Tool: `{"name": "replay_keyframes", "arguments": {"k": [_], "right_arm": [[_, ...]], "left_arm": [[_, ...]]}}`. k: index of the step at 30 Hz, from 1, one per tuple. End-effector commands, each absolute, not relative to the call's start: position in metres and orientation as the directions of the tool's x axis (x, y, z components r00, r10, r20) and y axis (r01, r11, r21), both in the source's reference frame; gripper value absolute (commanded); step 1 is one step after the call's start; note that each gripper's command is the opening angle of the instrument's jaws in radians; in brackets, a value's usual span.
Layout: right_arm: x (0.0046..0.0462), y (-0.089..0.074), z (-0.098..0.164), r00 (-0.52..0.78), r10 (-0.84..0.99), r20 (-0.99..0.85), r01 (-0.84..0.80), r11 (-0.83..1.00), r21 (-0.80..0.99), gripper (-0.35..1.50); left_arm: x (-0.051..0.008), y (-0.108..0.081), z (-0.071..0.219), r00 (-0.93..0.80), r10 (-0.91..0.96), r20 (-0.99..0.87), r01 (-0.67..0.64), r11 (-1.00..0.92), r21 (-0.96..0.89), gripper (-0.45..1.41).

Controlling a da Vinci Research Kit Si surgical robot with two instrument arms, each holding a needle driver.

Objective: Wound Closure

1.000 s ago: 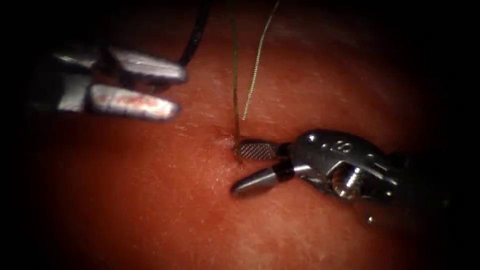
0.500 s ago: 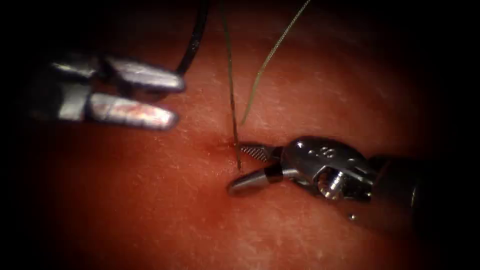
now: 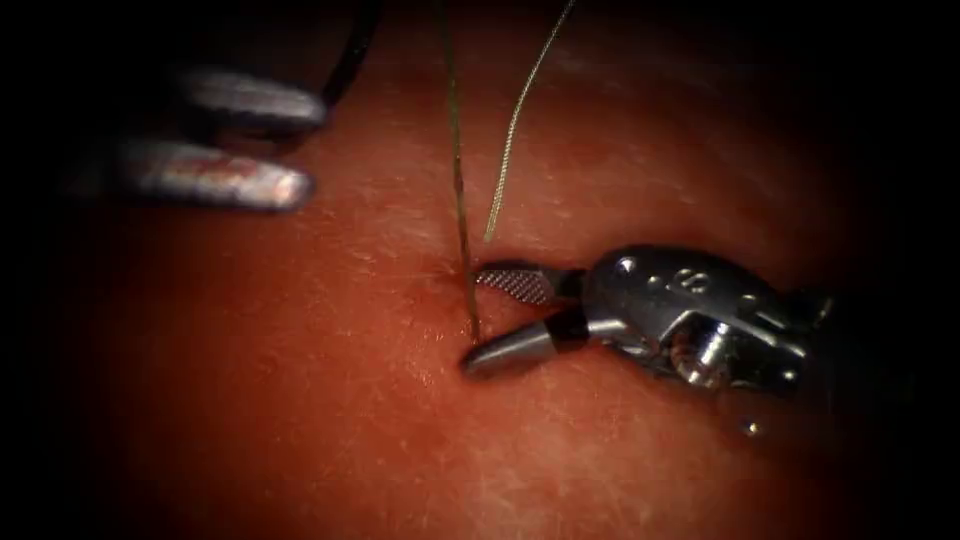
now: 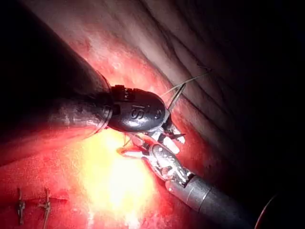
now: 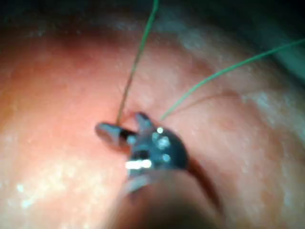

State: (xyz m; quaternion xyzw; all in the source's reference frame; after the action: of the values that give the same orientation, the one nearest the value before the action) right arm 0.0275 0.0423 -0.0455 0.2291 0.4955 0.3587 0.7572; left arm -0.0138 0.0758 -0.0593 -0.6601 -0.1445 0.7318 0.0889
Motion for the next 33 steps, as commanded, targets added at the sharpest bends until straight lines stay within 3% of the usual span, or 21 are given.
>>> {"name": "replay_keyframes", "arguments": {"k": [1,19,33], "right_arm": [[0.0285,0.0419,-0.0445,0.252,0.768,-0.589,-0.314,0.641,0.701,1.22],[0.0280,0.0447,-0.0478,0.220,0.720,-0.658,-0.349,0.688,0.636,1.25],[0.0299,0.0420,-0.0460,0.262,0.708,-0.656,-0.317,0.705,0.634,1.08]], "left_arm": [[-0.0143,0.0758,-0.0586,-0.112,0.321,-0.941,0.061,-0.942,-0.329,-0.35],[-0.0143,0.0757,-0.0593,-0.111,0.325,-0.939,0.054,-0.941,-0.333,-0.35],[-0.0144,0.0757,-0.0594,-0.110,0.326,-0.939,0.056,-0.941,-0.333,-0.35]]}}
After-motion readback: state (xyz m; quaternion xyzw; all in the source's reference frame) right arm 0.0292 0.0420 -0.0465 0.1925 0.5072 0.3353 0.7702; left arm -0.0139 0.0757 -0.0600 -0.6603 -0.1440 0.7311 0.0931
